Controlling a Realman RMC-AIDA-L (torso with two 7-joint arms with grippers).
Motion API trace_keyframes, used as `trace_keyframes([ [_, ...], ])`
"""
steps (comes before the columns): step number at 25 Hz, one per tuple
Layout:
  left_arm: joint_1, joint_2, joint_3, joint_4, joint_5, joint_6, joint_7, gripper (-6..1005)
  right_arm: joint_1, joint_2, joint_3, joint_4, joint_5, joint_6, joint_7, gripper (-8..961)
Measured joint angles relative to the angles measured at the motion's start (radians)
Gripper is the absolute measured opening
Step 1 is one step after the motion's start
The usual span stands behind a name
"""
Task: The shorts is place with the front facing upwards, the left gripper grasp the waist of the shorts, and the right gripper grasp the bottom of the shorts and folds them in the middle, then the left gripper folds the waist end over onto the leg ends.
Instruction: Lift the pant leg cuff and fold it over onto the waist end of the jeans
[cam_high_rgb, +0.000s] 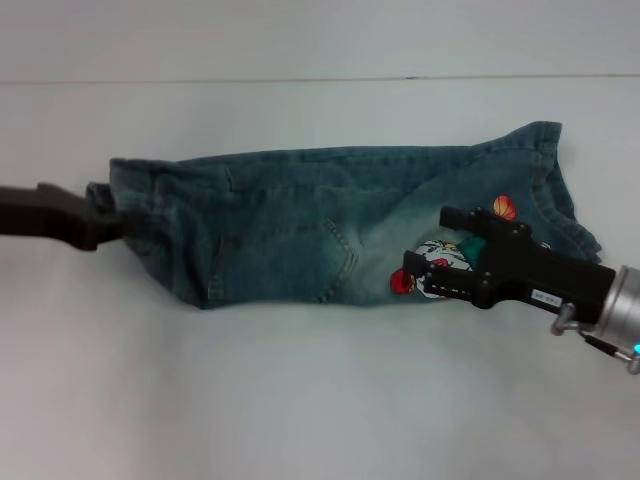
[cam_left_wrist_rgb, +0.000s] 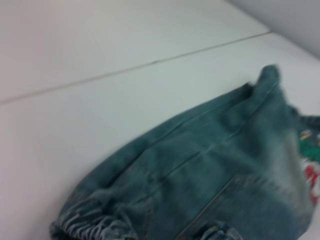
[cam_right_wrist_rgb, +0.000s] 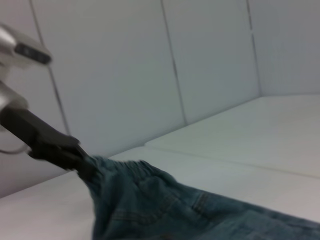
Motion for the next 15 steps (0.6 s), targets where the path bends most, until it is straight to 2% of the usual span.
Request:
trace_keyframes([
  [3, -0.023, -0.011, -0.001, 0.08, -0.017, 0.068, -0.059, 38, 0.026, 0.001, 0.002, 0.093, 0.06, 0.042, -0.103, 833],
  [8, -0.073, -0.011, -0.003, 0.127, -0.05, 0.131, -0.122, 38, 0.073, 0.004, 0.009, 0.213, 0.171, 0.133, -0.247, 817],
  [14, -0.126, -0.025, 0.006, 0.156, -0.054, 0.161, -0.151, 37, 0.09, 0.007, 0.009, 0.245, 0.252, 0.152, -0.312, 798],
  [15, -0.132, -0.028, 0.007, 0.157, -0.054, 0.163, -0.151, 37, 0.091, 0.007, 0.009, 0.245, 0.255, 0.151, -0.317, 760],
])
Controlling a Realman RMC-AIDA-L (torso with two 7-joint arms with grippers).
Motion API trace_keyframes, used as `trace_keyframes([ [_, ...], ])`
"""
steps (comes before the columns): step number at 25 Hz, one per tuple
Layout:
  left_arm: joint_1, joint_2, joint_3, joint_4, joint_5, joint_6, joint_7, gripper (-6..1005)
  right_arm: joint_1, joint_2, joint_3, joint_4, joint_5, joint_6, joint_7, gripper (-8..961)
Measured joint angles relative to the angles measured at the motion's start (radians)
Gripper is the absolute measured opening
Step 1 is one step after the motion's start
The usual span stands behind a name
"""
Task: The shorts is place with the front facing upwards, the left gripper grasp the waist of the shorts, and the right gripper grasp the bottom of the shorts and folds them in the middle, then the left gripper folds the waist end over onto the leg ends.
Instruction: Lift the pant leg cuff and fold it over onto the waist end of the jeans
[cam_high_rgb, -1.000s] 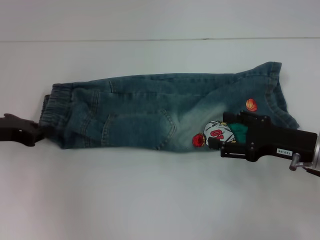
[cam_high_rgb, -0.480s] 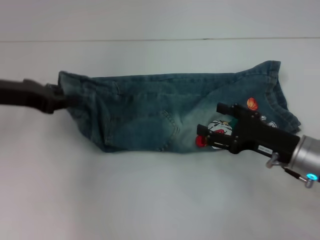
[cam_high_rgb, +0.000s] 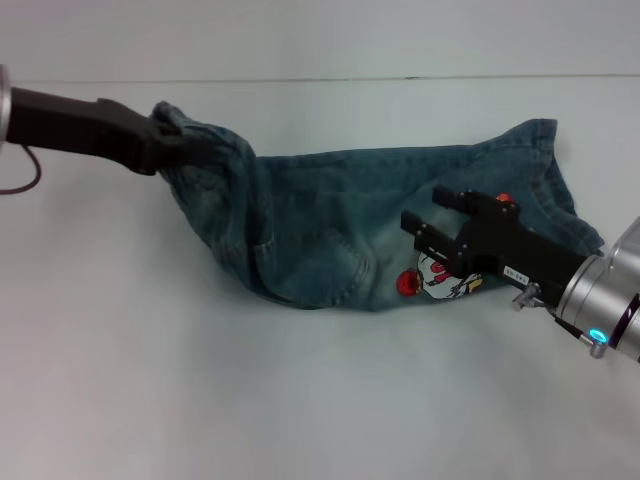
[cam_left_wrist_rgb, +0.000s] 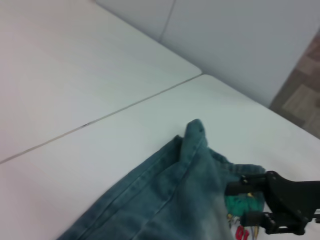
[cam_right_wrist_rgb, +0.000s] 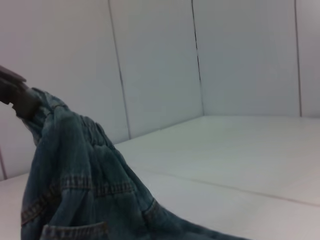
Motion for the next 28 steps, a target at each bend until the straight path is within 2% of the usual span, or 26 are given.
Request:
trace_keyframes([
  [7, -0.042, -0.004, 0.002, 0.006, 0.0, 0.017, -0.029, 38, 0.04, 0.002, -0.002, 0.007, 0.007, 0.045, -0.044, 504],
  [13, -0.108, -0.007, 0.002, 0.011, -0.002, 0.041, -0.063, 38, 0.136, 0.007, 0.002, 0.091, 0.008, 0.146, -0.154, 311],
  [18, -0.168, -0.011, 0.005, 0.01, -0.002, 0.05, -0.091, 37, 0.194, 0.012, 0.041, 0.163, 0.009, 0.19, -0.26, 101],
  [23, -0.223, -0.009, 0.01, -0.002, -0.002, 0.051, -0.107, 37, 0.213, 0.015, 0.079, 0.201, 0.007, 0.216, -0.331, 7],
  [28, -0.263, -0.012, 0.033, -0.005, -0.001, 0.051, -0.122, 38, 0.243, 0.015, 0.113, 0.247, 0.002, 0.246, -0.399, 6],
])
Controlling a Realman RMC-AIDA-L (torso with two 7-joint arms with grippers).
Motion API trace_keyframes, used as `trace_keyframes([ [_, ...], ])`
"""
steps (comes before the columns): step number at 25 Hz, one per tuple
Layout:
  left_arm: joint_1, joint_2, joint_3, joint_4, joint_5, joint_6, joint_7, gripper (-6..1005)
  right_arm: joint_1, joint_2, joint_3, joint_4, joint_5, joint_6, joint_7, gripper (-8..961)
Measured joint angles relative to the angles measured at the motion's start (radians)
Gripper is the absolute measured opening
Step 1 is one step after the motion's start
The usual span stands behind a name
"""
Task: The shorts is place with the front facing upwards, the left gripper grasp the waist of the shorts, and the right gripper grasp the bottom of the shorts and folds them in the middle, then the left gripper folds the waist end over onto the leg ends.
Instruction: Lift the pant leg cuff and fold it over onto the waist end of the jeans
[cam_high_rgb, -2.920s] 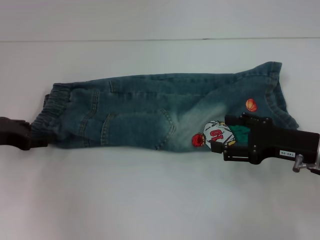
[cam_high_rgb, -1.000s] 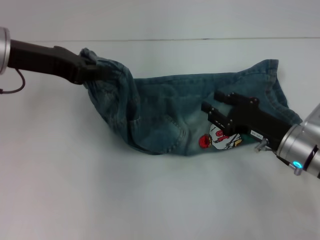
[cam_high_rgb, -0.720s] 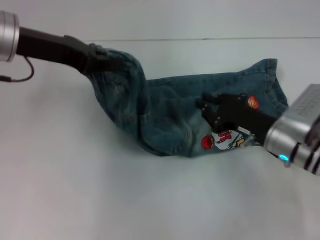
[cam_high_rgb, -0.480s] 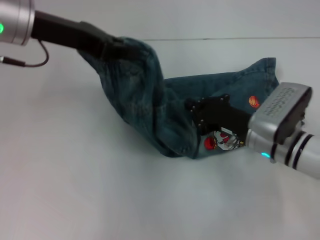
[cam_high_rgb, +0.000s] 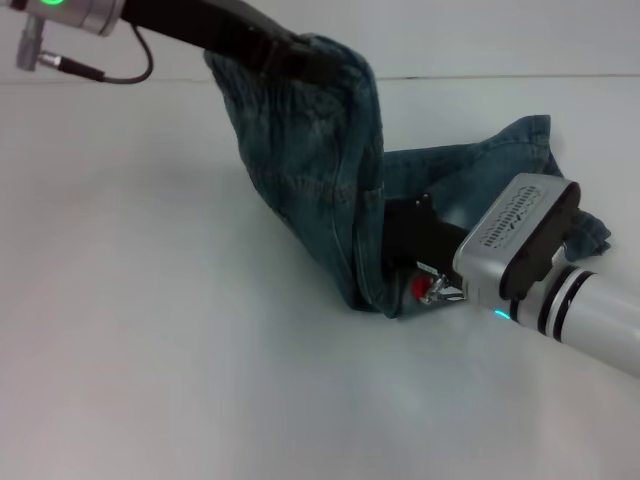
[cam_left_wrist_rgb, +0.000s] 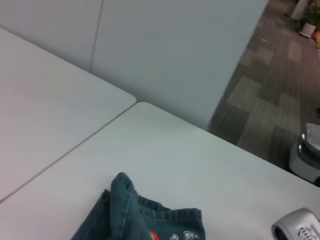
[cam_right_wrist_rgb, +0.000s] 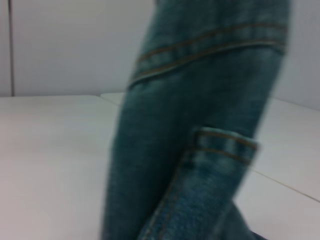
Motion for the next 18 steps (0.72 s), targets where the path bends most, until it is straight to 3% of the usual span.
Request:
trace_keyframes([
  [10, -0.086, -0.013, 0.083, -0.046, 0.0, -0.005, -0.038, 38, 0.051, 0.0, 0.04, 0.04, -0.064, 0.015, -0.007, 2],
  [18, -0.139, -0.03, 0.112, -0.053, 0.009, -0.034, -0.065, 38, 0.07, 0.0, 0.23, 0.068, -0.263, 0.09, -0.011, 3],
])
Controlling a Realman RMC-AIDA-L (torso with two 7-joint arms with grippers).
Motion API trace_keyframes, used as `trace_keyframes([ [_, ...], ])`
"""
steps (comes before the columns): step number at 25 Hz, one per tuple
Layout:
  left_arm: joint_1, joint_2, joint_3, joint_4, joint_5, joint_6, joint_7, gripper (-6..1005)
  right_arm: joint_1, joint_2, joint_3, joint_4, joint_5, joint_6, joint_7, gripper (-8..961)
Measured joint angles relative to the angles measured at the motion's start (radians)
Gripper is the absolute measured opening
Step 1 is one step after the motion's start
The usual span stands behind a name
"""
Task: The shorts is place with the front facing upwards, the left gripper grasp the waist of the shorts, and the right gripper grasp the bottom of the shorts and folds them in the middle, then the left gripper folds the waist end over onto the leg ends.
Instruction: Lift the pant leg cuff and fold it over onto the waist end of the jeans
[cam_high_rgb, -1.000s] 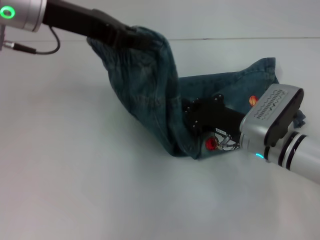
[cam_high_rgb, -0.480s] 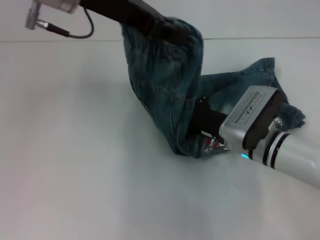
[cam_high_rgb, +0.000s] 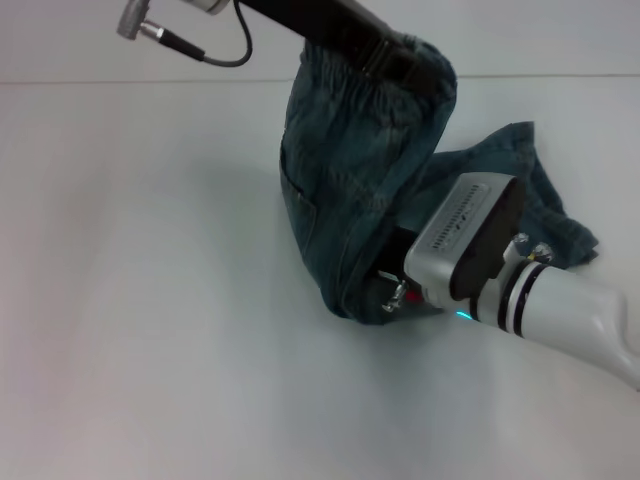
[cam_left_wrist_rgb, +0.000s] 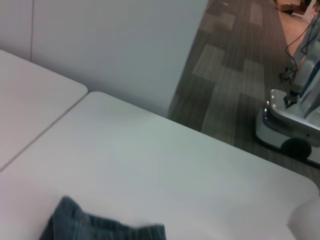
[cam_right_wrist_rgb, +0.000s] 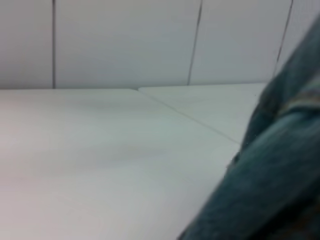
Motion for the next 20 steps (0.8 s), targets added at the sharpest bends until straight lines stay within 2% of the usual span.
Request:
trace_keyframes([
  [8, -0.027, -0.004, 0.017, -0.047, 0.001, -0.058, -0.014, 37, 0.002, 0.0, 0.155, 0.015, -0.164, 0.042, -0.001, 2],
  [13, -0.023, -0.01, 0.031, -0.054, 0.003, -0.085, -0.017, 37, -0.016, -0.006, 0.181, 0.016, -0.179, 0.043, 0.002, 3],
  [20, -0.015, 0.001, 0.038, -0.056, 0.005, -0.121, -0.021, 38, -0.065, -0.014, 0.213, 0.009, -0.179, 0.031, 0.003, 2],
])
